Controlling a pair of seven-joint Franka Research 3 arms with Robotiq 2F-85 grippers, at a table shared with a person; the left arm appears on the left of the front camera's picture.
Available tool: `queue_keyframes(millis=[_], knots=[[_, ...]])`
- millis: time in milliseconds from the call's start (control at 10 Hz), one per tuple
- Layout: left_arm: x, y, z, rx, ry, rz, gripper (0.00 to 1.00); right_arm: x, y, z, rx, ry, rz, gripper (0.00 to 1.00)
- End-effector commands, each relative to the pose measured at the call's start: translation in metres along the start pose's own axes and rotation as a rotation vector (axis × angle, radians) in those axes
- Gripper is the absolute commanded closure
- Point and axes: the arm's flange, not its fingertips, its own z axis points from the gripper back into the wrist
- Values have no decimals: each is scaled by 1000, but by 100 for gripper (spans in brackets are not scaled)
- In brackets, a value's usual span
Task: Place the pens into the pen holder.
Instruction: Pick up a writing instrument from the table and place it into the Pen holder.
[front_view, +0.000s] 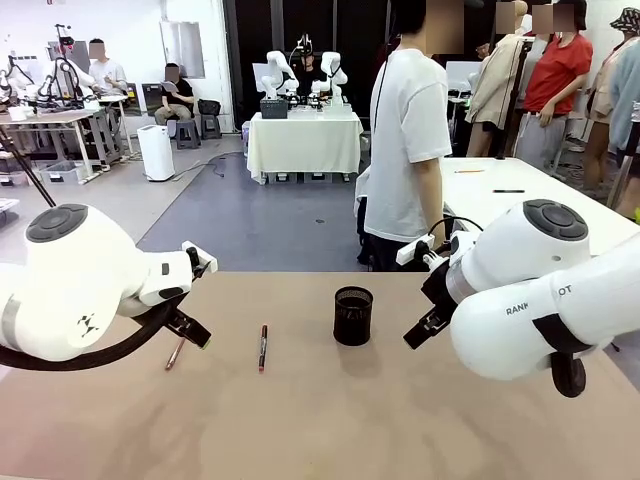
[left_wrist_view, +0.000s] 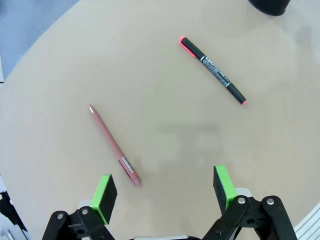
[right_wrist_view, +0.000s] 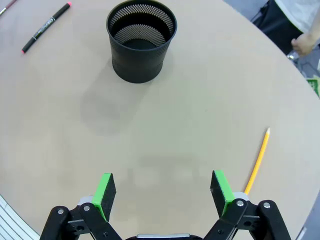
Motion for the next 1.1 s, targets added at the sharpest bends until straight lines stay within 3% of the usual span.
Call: queue_keyframes(millis=[0,1000], knots=[[0,0,0,0,0,0,0,0,0,0,0,0,0,0],[0,0,0,0,0,0,0,0,0,0,0,0,0,0]])
